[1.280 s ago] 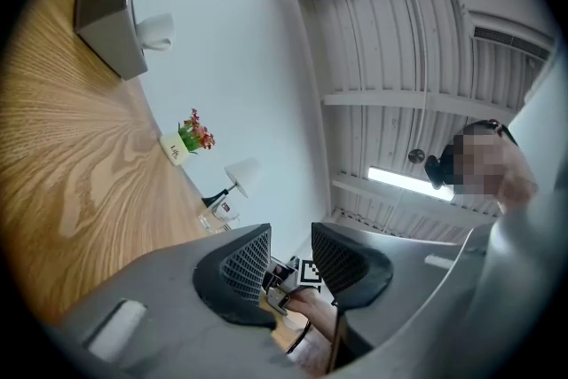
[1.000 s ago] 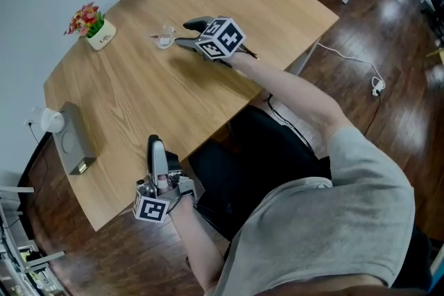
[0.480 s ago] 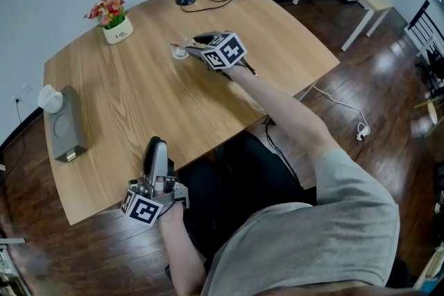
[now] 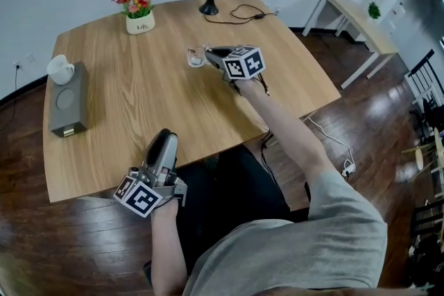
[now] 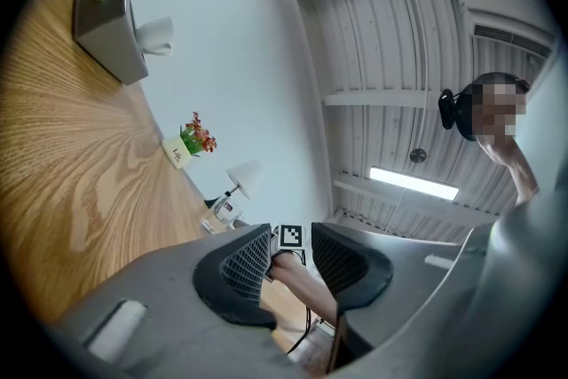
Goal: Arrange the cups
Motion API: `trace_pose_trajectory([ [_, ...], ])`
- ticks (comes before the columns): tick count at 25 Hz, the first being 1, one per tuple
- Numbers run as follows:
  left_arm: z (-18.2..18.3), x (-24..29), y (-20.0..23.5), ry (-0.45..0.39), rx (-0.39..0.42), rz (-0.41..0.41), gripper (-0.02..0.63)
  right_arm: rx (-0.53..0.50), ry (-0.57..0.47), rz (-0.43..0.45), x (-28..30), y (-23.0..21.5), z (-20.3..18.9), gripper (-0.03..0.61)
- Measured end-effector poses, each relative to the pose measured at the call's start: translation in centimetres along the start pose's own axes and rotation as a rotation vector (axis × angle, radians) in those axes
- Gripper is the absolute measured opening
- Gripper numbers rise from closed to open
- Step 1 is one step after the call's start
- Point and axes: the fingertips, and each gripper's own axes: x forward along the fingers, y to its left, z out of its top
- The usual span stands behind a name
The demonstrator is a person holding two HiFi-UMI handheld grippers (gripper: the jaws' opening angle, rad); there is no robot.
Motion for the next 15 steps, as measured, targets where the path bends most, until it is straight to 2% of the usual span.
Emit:
trace_pose_trajectory([
  [6,0.3,0.2,0.1,-0.013,-0.004,0.000,0.142,0.000,-0.072,0.201,1.5,7.9,4.4,0.044],
  [12,1.3,0.1,0.1,-0.056,-0.023,-0.001,0.143,-0.049,-0.121,0.467,5.8,20.4,11.3,0.044],
  [15,2.4,-0.4,0.3,-0.106,-0.056,-0.015,0.141,-0.088,-0.153,0.572,8.7,26.7,14.8,0.044],
])
